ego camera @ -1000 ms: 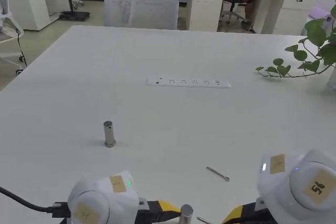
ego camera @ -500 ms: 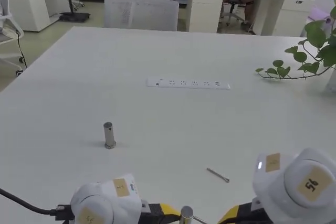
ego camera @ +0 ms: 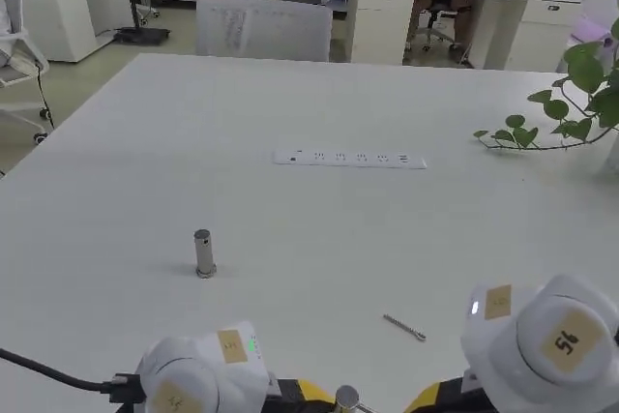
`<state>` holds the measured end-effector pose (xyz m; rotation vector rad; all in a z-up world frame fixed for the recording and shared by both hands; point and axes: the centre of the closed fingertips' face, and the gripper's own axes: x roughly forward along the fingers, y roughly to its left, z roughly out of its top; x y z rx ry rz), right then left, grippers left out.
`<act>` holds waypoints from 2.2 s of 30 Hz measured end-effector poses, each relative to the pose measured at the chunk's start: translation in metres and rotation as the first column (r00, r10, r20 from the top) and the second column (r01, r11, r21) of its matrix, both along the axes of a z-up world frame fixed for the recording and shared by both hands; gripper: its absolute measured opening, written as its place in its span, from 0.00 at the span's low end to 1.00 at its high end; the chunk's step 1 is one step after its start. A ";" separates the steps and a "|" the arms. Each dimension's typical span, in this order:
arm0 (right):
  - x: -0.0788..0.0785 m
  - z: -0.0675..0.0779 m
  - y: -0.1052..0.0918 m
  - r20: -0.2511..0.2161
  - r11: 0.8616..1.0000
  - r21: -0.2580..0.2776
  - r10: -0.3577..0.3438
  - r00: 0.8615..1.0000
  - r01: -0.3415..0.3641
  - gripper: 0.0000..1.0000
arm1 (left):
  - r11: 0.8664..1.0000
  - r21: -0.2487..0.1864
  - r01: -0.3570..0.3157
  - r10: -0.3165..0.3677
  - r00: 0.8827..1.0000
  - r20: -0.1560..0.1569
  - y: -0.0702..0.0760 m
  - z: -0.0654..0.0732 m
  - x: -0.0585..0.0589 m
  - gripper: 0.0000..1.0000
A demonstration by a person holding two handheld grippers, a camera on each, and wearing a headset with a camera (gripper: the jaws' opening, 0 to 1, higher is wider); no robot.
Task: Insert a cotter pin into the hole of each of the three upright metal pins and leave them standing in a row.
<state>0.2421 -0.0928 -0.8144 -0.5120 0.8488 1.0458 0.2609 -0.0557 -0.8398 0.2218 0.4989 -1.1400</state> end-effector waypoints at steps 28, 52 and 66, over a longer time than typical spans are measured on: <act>0.003 -0.001 0.004 0.015 0.997 -0.061 0.052 0.999 -0.051 0.03 | 1.000 -0.016 -0.017 0.016 1.000 -0.020 0.001 0.000 -0.002 0.11; 0.004 0.003 0.010 0.022 0.995 -0.071 0.074 0.997 -0.073 0.02 | 1.000 -0.018 -0.012 0.011 1.000 -0.026 -0.002 0.001 -0.003 0.10; 0.005 0.004 0.018 0.034 0.997 -0.040 0.070 0.997 -0.068 0.02 | 1.000 -0.015 -0.007 0.007 1.000 -0.027 -0.003 0.000 -0.003 0.10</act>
